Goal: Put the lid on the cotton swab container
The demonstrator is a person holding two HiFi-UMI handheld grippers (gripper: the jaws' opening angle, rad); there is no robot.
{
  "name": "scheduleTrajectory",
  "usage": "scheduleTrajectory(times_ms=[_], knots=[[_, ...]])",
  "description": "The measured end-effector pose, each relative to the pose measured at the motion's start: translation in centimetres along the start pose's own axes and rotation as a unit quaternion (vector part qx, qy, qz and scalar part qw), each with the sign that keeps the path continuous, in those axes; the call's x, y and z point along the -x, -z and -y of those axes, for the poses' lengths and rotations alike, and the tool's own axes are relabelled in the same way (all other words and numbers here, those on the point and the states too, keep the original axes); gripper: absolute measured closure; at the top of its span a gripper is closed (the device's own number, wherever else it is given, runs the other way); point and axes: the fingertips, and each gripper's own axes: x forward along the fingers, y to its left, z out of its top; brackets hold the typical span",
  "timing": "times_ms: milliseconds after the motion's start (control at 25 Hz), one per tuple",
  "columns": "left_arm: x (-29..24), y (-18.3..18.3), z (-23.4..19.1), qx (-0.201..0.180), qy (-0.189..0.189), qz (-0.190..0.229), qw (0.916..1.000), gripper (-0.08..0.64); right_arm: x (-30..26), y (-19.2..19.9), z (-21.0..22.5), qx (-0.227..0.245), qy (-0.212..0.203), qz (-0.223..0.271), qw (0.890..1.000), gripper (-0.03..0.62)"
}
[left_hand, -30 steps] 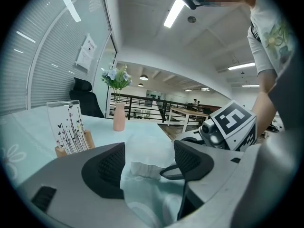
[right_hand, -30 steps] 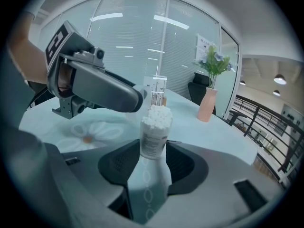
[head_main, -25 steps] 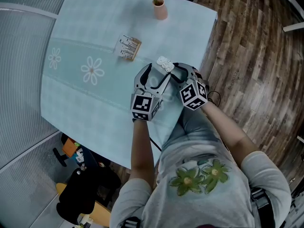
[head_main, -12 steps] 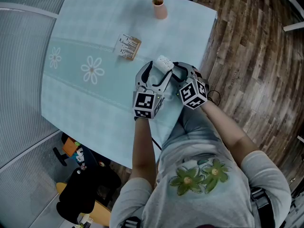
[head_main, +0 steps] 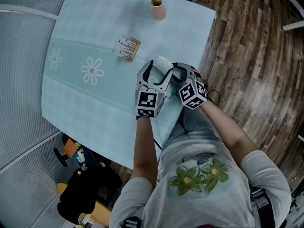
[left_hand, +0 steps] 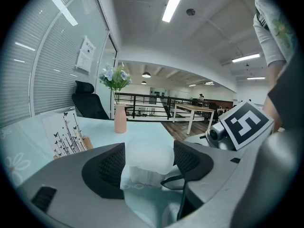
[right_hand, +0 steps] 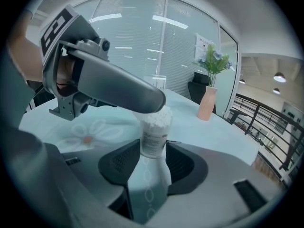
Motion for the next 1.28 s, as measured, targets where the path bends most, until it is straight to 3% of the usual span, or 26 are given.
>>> scheduleTrajectory(times_ms=[1280], knots=[[-1.9,-0.3,0.1,-0.029,-0.017,-0.029,0.9990,0.258,0.0,0.9,0.0,0.011,-0.008,-0.012,1.000,0.443]])
